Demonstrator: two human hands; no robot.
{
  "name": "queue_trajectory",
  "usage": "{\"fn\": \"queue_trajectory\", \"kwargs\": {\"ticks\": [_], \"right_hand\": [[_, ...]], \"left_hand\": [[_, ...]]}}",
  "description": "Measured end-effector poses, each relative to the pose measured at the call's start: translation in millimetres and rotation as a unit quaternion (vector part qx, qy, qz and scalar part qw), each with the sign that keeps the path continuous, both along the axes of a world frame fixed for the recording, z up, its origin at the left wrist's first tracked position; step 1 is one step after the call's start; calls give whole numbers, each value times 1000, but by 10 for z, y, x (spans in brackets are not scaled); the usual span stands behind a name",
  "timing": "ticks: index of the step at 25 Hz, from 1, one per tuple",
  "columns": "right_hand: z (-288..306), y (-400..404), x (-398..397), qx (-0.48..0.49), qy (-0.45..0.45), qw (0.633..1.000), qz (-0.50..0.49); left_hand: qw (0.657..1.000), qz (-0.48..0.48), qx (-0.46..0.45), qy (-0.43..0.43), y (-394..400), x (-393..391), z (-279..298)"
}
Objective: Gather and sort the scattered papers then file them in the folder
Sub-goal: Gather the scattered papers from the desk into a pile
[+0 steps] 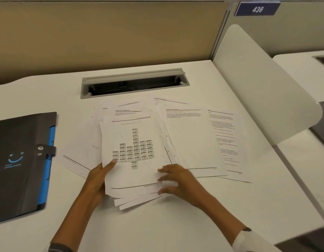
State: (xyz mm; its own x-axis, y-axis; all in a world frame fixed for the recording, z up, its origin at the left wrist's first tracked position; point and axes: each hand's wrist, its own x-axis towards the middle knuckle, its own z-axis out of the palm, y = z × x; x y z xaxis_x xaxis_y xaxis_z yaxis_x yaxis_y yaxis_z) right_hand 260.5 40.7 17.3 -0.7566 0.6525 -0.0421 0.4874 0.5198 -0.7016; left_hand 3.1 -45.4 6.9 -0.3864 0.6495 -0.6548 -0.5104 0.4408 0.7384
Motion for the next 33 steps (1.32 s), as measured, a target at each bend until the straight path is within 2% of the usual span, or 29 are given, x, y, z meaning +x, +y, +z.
{"fn": "queue_trajectory", "kwargs": {"ticks": [1,2,3,4,5,6,8,10,13,15,17,19,21,23,24,28,33], "right_hand": [[46,98,19,-38,39,993,-100],[70,236,57,-28,53,974,-217],[96,393,104,25,4,948,-319],[105,543,167,68,-98,914,-388],[114,662,231,65,-209,876,-430],[130,756,271,26,-289,843,-454],[161,879,282,-54,-337,812,-474],[147,950,271,-84,-305,817,-482],[118,1014,347,-72,-189,834,-513],[115,1035,504,-75,-106,826,-549],[125,1044,724,-80,-66,806,-583],[137,1049,947,-72,-85,784,-610],[149,1038,1102,-72,-170,757,-627],[163,1033,1172,-102,-229,730,-636],[168,1040,1185,-120,-230,726,-637],[165,1094,1224,-151,-152,742,-636],[199,1086,1285,-89,-59,776,-621]], "left_hand": [[1000,-3,3,20,-1,3,-5],[999,-7,8,32,-2,13,-6],[999,-5,15,36,-2,26,-12],[999,-2,22,39,3,38,-20],[999,4,25,43,9,50,-31],[998,9,26,48,12,58,-44],[998,16,27,59,21,68,-73],[997,17,28,66,28,77,-90],[997,20,35,66,22,86,-101],[997,23,36,67,18,84,-109],[997,23,38,67,14,76,-120],[997,20,44,63,8,65,-133],[997,21,50,57,0,56,-137],[997,22,52,55,-6,55,-152],[997,22,52,55,-6,57,-157],[997,26,52,51,-9,62,-158],[997,32,56,48,-10,83,-145]]}}
